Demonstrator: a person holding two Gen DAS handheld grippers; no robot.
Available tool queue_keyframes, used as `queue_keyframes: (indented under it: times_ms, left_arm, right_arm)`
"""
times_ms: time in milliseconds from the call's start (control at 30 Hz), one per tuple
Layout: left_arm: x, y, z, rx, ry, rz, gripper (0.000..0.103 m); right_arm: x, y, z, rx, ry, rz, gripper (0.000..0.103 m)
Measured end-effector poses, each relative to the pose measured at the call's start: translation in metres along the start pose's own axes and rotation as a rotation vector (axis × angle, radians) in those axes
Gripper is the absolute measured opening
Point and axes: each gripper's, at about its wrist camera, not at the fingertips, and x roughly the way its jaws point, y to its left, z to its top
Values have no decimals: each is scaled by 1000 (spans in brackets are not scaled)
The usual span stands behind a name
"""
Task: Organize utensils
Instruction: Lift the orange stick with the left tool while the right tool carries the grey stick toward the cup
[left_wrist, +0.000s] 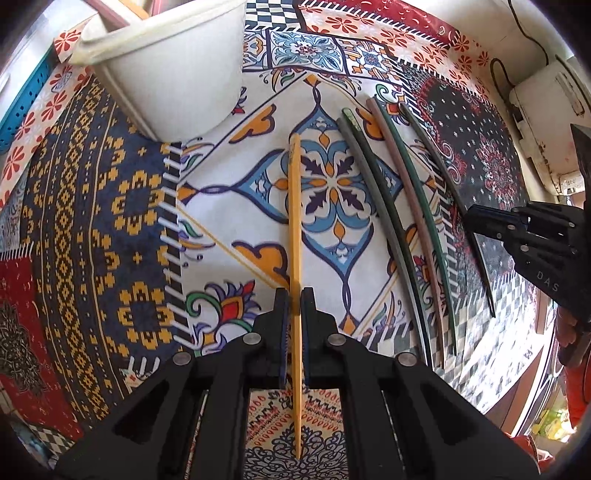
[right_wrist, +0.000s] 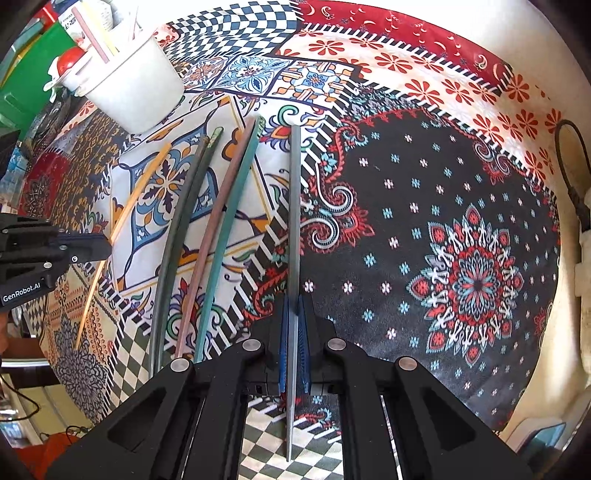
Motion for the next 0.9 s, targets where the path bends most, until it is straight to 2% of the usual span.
queue_keyframes:
  times_ms: [233, 400, 700, 833, 900]
  left_arm:
    - [5, -3, 26, -4, 0, 17, 7]
    - [8, -9, 37, 9, -13, 41, 7]
    - [15, -24, 55, 45, -40, 76, 5]
    - [13, -23, 51, 43, -51, 83, 4]
    - [10, -22, 42, 30, -60, 88, 4]
  right_arm:
    - [11, 1, 39, 12, -1, 7, 6]
    - [20, 22, 61, -42, -12, -40, 6]
    - [31, 60, 80, -124, -15, -114, 6]
    - [28, 60, 76, -88, -21, -92, 6]
    - [24, 48, 70, -59, -43, -66, 6]
